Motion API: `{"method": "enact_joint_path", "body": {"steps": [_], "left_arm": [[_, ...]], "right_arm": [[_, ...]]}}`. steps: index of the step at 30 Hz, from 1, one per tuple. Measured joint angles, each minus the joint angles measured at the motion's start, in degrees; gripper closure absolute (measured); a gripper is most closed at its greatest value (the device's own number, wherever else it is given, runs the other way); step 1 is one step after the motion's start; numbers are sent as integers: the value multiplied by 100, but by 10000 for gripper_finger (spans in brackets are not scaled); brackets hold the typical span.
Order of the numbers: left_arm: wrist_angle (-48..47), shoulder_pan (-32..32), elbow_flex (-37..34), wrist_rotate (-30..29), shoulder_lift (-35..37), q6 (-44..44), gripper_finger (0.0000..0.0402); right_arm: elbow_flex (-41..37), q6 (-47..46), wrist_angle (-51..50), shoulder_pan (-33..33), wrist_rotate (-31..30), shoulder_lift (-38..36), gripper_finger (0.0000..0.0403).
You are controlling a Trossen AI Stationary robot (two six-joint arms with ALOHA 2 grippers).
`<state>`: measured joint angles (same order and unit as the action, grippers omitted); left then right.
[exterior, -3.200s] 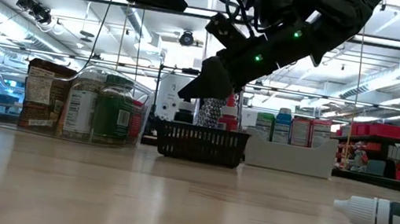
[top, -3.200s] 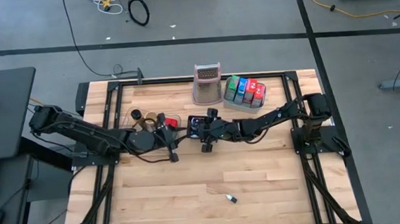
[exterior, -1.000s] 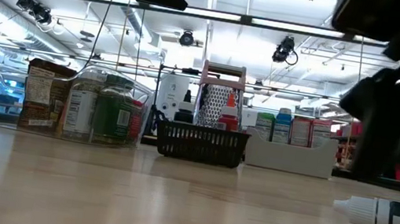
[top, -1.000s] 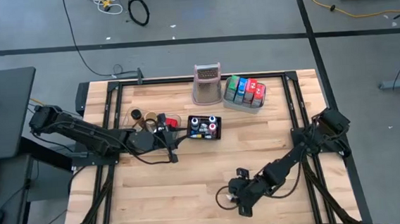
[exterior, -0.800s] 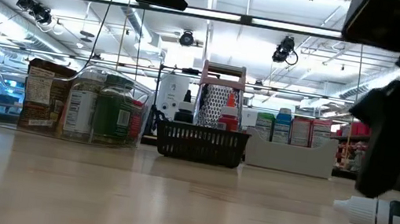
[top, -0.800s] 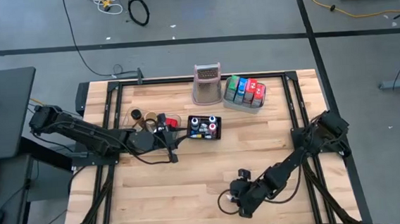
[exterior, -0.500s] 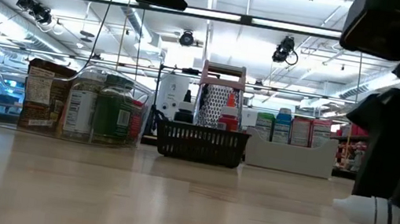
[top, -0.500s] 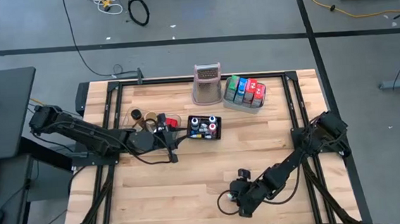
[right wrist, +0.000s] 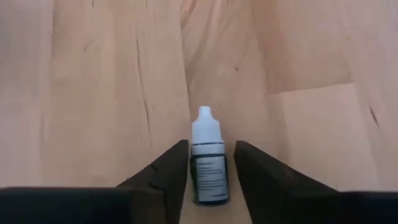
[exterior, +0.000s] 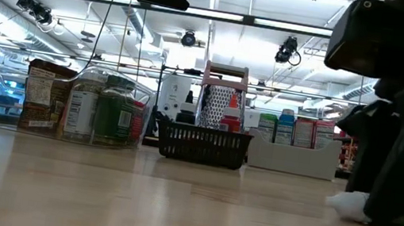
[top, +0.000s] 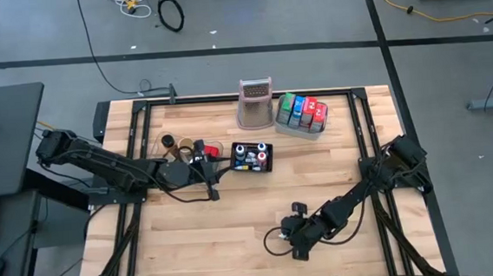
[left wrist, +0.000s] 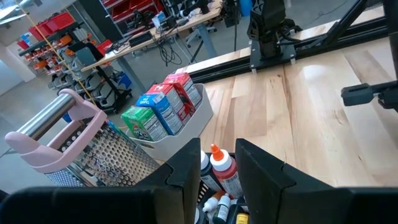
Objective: Pick & Place Kitchen Items
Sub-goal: Put the small green food coloring bottle into the black bin
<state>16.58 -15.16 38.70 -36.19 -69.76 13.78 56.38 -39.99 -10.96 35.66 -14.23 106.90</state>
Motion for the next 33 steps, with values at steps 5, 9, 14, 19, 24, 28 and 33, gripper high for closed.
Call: {"method": "enact_joint_path", "body": {"steps": [5,9,14,19,24,28,33], "left_arm": [[2,0,0,0,0,0,292],[3,0,0,0,0,-1,292],[2,-1,0,0,0,-29,292],[3,0,0,-28,0,-617,292],[6,4,0,-154,0,-1397,292],[98,4,0,470,0,-1625,292],[646,-112,0,1699,60,-1213,292]], "right_arm": [[-167,259,70,-144,67,-32,281],[-181,666,216,-258,86,-24,296],[-191,1032,330,-500,101,-7,305],[-201,1183,486,-850,74,-7,304],[-223,1756,1188,-1250,-255,-43,303],[-214,2331,1801,-1605,-626,-159,304],[-207,2857,2350,-2046,-659,-358,304]]}}
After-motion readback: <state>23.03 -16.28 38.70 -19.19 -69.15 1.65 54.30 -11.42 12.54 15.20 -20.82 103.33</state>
